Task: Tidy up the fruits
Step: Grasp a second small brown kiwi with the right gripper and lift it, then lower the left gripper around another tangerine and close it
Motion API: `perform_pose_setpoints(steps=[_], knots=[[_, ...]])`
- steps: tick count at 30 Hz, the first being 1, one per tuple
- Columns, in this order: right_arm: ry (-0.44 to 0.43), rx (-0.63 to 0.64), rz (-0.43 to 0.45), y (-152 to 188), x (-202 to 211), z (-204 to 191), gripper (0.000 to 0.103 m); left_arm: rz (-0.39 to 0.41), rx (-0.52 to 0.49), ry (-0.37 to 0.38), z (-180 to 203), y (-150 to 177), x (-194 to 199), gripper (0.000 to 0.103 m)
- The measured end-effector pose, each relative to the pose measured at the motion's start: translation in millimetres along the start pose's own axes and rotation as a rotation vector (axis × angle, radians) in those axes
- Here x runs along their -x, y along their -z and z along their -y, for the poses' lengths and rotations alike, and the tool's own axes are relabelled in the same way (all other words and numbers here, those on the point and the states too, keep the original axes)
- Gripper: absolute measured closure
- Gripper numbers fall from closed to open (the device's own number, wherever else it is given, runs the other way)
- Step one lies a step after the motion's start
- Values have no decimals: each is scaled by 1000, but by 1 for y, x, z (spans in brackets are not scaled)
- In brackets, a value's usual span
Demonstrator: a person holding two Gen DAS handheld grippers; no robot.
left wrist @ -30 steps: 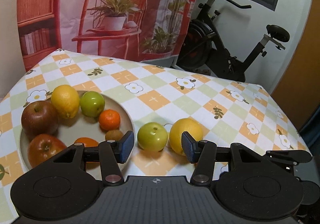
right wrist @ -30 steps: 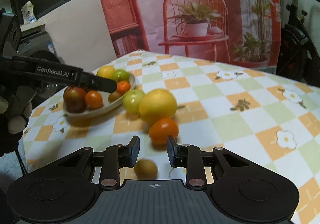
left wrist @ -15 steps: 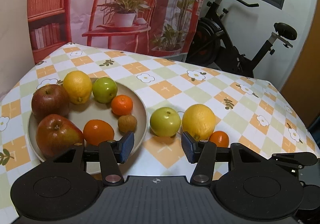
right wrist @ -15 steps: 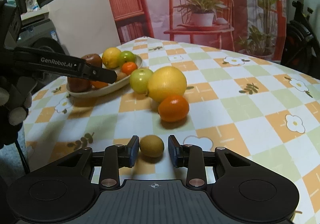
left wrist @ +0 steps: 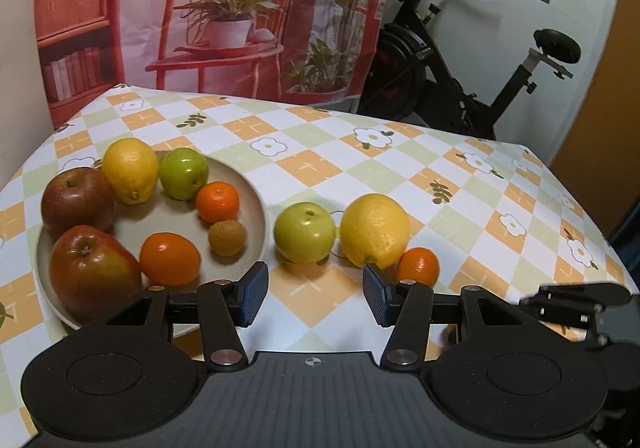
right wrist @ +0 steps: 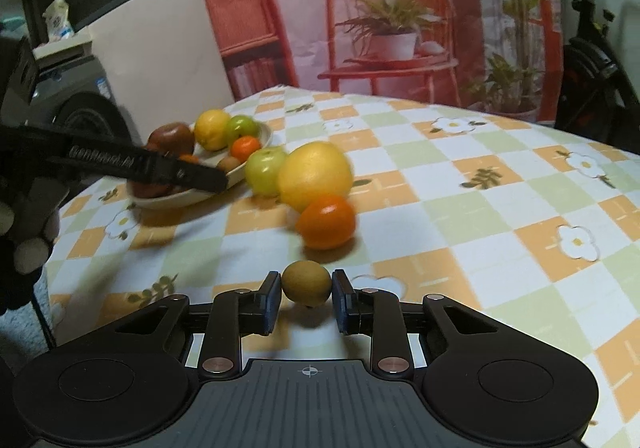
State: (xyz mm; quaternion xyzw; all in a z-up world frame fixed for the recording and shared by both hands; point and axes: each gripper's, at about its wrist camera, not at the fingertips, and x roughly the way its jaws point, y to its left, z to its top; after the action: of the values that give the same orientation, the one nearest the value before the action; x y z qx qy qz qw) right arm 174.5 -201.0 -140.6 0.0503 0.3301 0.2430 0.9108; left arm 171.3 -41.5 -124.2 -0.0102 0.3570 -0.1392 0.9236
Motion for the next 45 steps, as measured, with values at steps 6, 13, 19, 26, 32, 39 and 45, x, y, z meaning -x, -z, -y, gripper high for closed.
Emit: perform_pose_setpoints(steps=[6, 13, 19, 26, 32, 39, 45], knots=[[54, -24, 41, -4, 10, 28, 78, -21, -31, 29, 16, -3, -8, 48], [85, -26, 79, -5, 15, 56, 78, -40, -59, 54, 41, -11, -16, 48], [85, -35, 119, -9, 12, 73, 78, -84, -30, 50, 53, -13, -28, 48], [59, -60, 153, -3, 17, 79, 78, -133, 2, 9, 57, -12, -44, 48], [40, -99, 179, -2, 21, 86, 78, -149, -9, -10, 63, -13, -53, 48], [28, -104, 181, -2, 21, 88, 78, -165, -15, -23, 68, -13, -62, 48], [18, -115, 189, -1, 22, 89, 78, -177, -11, -40, 69, -14, -68, 49]])
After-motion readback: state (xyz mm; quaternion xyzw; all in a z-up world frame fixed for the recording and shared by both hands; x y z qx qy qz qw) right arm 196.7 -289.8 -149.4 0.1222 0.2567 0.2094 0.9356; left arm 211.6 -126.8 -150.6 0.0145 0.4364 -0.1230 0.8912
